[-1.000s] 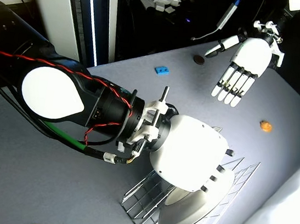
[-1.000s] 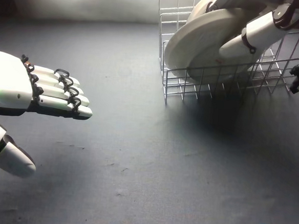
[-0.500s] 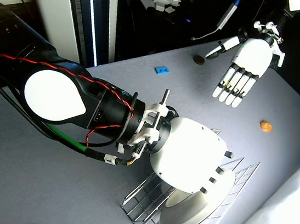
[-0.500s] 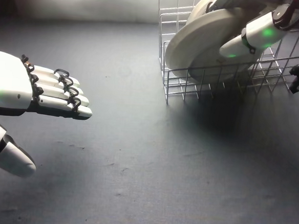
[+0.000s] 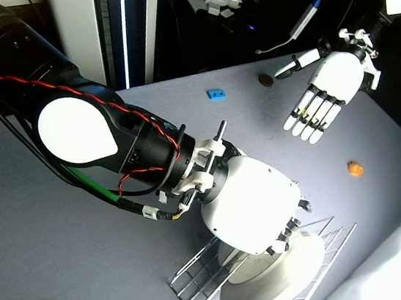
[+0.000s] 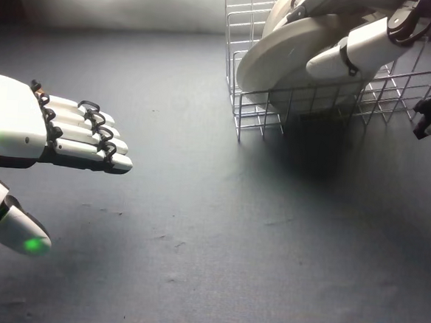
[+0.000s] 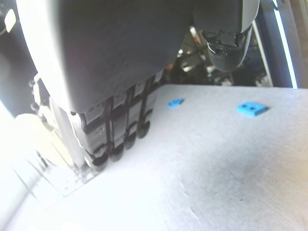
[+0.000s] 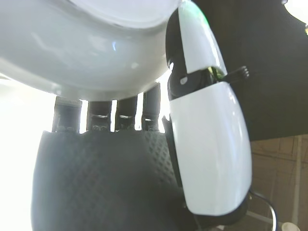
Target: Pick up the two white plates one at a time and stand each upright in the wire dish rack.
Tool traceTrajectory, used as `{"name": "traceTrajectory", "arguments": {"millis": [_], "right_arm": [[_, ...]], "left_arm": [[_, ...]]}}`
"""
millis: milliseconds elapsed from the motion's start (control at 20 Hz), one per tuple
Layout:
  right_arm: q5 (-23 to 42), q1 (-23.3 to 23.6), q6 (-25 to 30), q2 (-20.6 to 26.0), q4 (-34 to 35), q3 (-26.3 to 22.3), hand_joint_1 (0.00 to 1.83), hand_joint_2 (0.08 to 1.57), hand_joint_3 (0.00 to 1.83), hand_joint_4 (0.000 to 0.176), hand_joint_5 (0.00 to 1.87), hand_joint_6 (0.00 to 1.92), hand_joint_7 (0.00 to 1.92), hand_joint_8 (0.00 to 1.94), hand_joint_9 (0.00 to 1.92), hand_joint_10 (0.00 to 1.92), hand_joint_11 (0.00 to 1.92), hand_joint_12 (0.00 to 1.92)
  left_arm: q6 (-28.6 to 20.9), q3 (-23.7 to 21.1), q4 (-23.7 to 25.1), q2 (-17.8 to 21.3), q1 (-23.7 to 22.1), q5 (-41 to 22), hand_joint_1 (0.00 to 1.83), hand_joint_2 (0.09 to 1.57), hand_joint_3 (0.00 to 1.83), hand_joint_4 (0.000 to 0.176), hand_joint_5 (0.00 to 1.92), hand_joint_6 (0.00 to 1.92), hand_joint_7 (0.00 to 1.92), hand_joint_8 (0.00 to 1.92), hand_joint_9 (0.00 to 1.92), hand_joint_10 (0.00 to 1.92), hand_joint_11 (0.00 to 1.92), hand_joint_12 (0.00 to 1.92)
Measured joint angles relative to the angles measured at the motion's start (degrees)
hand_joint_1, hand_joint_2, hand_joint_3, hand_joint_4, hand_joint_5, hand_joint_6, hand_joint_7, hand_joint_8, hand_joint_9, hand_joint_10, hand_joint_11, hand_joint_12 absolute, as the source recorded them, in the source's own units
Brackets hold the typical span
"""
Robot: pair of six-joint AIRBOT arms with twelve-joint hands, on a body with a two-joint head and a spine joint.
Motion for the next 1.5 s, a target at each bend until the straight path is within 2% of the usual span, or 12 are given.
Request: {"name": "traceTrajectory", "arguments": {"millis": [200, 650, 850, 1250, 1500], "right_arm": [[0.0, 0.0, 0.0, 0.0, 0.8, 0.0, 1.24, 1.08, 0.00, 0.000, 0.85, 0.04, 0.89, 0.01, 0.83, 0.12, 0.38, 1.24], [0.0, 0.6, -0.2, 0.2, 1.3, 0.0, 1.21, 1.06, 0.00, 0.000, 0.79, 0.00, 0.83, 0.00, 0.75, 0.07, 0.25, 1.32], [3.0, 2.0, -0.5, 0.8, 2.6, 0.1, 1.18, 1.05, 0.00, 0.000, 0.79, 0.01, 0.82, 0.01, 0.75, 0.06, 0.25, 1.31], [3.8, 1.8, -0.6, 0.9, 2.8, 0.1, 1.19, 1.07, 0.00, 0.000, 0.74, 0.00, 0.78, 0.00, 0.71, 0.04, 0.18, 1.34], [8.4, 2.3, -0.7, 2.2, 2.8, 0.1, 1.19, 1.04, 0.00, 0.000, 0.72, 0.00, 0.78, 0.01, 0.71, 0.04, 0.20, 1.29]], "left_arm": [[0.0, 0.0, 0.2, 0.0, 0.0, 0.0, 0.00, 1.05, 0.00, 0.000, 0.00, 0.00, 0.00, 0.00, 0.00, 0.00, 0.00, 0.00], [0.0, -1.4, 0.8, 0.3, -0.2, 0.0, 0.00, 1.04, 0.00, 0.000, 0.00, 0.00, 0.00, 0.00, 0.00, 0.00, 0.00, 0.00], [-0.2, -3.4, 1.7, 1.2, -0.7, -0.6, 0.00, 1.04, 0.00, 0.000, 0.00, 0.00, 0.00, 0.00, 0.00, 0.00, 0.00, 0.00], [-0.2, -3.4, 2.5, 1.1, -0.8, -0.6, 0.00, 1.05, 0.00, 0.000, 0.00, 0.00, 0.00, 0.00, 0.00, 0.00, 0.00, 0.00], [-0.2, -3.4, 2.5, 1.2, -1.5, -1.5, 0.00, 1.04, 0.00, 0.000, 0.00, 0.00, 0.00, 0.00, 0.00, 0.00, 0.00, 0.00]]}}
